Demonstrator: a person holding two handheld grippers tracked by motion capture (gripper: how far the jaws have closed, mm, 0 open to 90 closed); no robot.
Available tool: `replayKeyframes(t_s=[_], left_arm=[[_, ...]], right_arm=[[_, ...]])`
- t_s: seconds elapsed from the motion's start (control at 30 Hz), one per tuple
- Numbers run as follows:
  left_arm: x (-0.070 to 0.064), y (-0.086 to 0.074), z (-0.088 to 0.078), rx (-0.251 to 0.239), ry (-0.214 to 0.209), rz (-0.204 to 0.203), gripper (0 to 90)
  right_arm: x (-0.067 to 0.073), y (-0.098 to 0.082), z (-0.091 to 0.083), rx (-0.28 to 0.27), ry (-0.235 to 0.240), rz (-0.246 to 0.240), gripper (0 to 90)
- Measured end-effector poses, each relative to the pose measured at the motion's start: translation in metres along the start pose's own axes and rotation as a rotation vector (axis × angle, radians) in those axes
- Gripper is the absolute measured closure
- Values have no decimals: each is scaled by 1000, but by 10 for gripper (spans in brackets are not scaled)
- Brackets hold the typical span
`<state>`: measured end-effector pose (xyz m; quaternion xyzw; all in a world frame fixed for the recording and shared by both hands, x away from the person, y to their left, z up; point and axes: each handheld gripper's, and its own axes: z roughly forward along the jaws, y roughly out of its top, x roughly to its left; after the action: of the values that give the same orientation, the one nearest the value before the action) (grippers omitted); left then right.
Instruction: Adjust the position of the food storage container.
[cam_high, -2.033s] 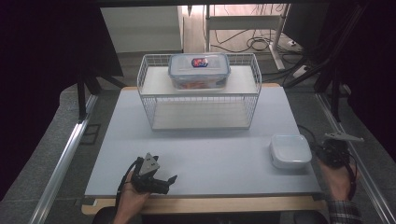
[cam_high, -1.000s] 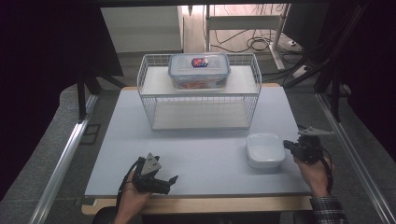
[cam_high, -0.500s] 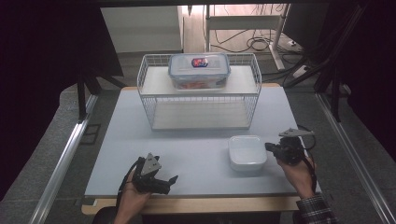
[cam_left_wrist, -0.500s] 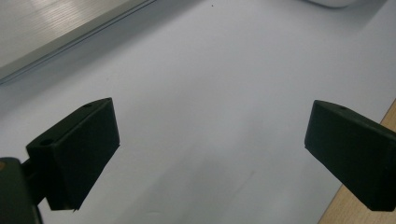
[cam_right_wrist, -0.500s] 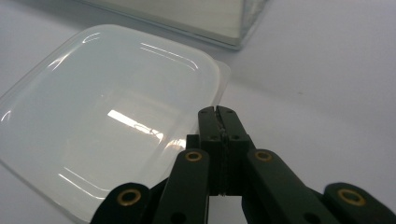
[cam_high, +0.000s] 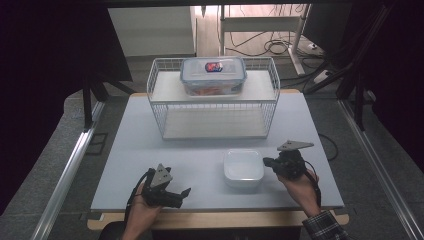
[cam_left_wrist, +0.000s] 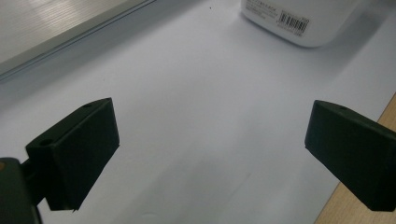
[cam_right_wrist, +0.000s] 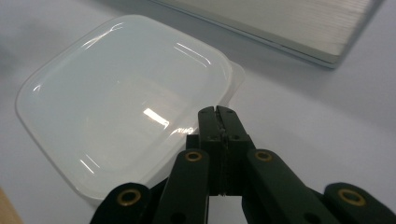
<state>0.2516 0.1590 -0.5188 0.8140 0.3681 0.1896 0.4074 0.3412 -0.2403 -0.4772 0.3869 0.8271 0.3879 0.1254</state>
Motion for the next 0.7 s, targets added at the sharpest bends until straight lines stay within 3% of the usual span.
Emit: replayKeyframes(t_s=[0.7], left_arm=[[0, 0, 0, -3, -16, -20, 30]], right_arm=[[42, 20, 36, -3, 99, -62, 894]])
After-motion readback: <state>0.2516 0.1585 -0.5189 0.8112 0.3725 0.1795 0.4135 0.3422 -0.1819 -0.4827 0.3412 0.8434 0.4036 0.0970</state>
